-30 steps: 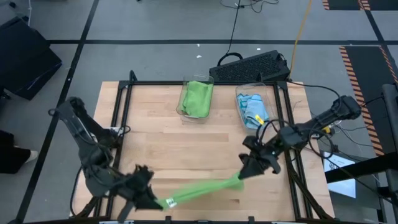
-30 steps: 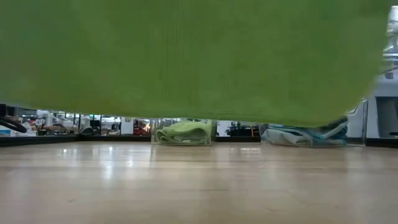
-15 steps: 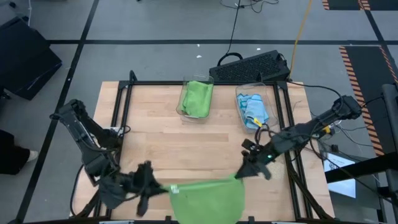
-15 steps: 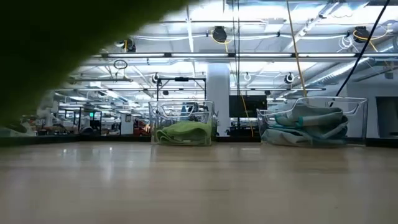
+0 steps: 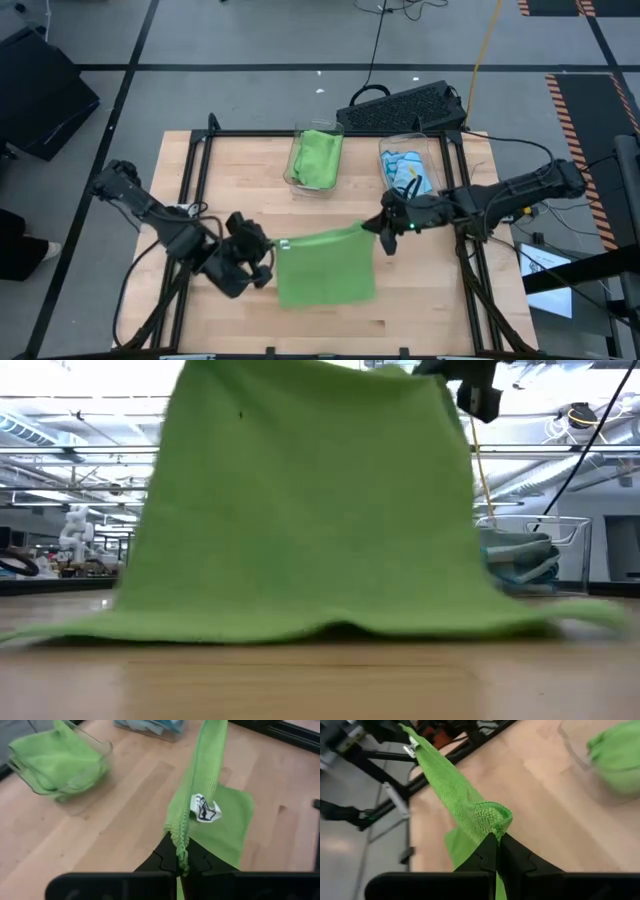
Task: Fold microfiber towels
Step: Fold the green microfiber towel
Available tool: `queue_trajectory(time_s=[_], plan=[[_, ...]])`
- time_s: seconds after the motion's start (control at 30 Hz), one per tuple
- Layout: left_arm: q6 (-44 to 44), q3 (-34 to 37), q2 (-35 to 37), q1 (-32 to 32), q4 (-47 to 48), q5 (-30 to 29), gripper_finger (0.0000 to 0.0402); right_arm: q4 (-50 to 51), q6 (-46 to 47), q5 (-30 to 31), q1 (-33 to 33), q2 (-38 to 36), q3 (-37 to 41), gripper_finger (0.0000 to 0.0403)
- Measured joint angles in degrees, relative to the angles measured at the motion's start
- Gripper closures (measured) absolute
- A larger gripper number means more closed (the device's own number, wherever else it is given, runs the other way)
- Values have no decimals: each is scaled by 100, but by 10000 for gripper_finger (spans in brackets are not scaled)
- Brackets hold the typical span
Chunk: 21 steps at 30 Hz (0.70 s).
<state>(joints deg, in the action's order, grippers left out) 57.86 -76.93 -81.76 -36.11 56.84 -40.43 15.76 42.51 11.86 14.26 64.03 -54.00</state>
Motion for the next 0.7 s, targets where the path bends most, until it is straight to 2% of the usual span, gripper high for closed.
queue_trajectory(time_s=[0.2,0.43,0.57,0.7], plan=[[-302,4,0,321,17,-16,393,41,-585,-1,-287,3,0,399],[-254,493,0,463,-6,44,397,39,-1030,6,-343,154,0,399],[-226,823,0,461,-5,136,396,33,-1015,-9,-341,252,102,399],[-177,1176,0,472,-31,137,396,-253,-741,-6,-362,247,524,399]])
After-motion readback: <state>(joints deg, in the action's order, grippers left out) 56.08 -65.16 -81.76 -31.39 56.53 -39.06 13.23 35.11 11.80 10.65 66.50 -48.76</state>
